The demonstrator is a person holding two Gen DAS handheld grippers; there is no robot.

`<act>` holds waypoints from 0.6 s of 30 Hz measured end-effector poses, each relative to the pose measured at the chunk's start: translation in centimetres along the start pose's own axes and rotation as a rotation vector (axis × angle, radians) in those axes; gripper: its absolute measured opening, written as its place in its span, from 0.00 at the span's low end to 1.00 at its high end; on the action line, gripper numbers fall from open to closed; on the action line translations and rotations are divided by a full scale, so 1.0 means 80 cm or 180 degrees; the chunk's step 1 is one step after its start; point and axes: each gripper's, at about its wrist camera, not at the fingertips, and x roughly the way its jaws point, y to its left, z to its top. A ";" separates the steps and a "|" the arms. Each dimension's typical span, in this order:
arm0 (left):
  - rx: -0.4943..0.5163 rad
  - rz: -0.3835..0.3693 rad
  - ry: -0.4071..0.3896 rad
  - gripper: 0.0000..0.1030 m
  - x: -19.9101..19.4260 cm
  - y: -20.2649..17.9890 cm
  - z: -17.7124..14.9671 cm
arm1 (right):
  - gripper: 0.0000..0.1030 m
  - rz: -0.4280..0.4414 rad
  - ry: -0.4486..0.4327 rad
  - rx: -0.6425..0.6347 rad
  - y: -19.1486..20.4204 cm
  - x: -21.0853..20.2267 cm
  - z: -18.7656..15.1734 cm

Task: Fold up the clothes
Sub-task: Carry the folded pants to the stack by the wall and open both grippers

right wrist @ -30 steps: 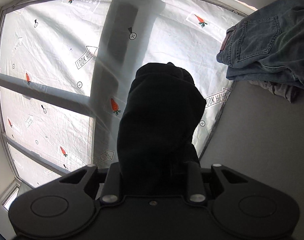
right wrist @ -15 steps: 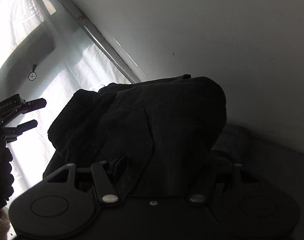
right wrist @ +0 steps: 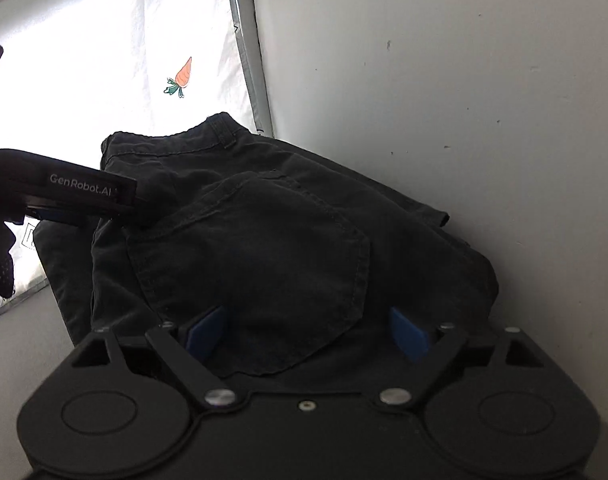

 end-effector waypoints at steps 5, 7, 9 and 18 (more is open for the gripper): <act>-0.0084 -0.0092 -0.0049 0.92 -0.031 0.014 -0.001 | 0.94 0.0036 0.0096 -0.0140 0.000 -0.010 0.010; -0.0172 -0.0160 -0.0187 0.92 -0.065 0.027 -0.010 | 0.94 0.0082 0.0057 -0.0187 -0.003 -0.018 0.011; -0.0255 -0.0187 -0.0341 0.92 -0.109 0.043 -0.026 | 0.95 0.0122 0.0034 -0.0280 0.001 -0.033 0.011; -0.0567 0.0347 -0.0817 0.99 -0.370 0.088 -0.166 | 1.00 0.0508 -0.0412 -0.0547 0.073 -0.154 -0.010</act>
